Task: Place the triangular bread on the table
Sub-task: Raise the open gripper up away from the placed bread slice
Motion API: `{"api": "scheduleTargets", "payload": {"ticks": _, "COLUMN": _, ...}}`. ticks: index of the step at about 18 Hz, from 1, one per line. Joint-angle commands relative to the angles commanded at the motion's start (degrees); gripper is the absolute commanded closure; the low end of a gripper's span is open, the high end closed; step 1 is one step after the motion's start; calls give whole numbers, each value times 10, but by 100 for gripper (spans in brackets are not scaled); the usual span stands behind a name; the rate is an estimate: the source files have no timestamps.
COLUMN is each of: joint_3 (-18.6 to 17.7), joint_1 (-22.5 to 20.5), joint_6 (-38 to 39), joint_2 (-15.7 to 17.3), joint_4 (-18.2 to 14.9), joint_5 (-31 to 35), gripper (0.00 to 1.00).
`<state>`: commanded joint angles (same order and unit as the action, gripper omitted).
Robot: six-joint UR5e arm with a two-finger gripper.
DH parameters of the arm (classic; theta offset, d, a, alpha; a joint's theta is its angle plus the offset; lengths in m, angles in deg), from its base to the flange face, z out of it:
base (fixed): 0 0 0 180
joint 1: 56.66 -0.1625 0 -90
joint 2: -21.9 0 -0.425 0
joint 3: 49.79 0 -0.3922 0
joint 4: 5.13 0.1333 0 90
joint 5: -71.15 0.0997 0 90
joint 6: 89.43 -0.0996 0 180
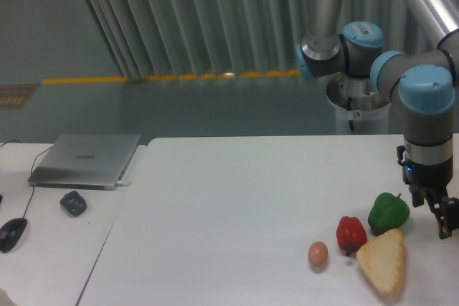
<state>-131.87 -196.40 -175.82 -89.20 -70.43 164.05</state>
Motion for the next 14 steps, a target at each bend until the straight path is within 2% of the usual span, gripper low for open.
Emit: {"api": "scheduleTargets", "payload": {"ticks": 14, "joint_3": -9, "joint_1": 1, "joint_6": 0, "joint_2": 5, "joint_4": 1, "joint_5": -4, "gripper": 0}}
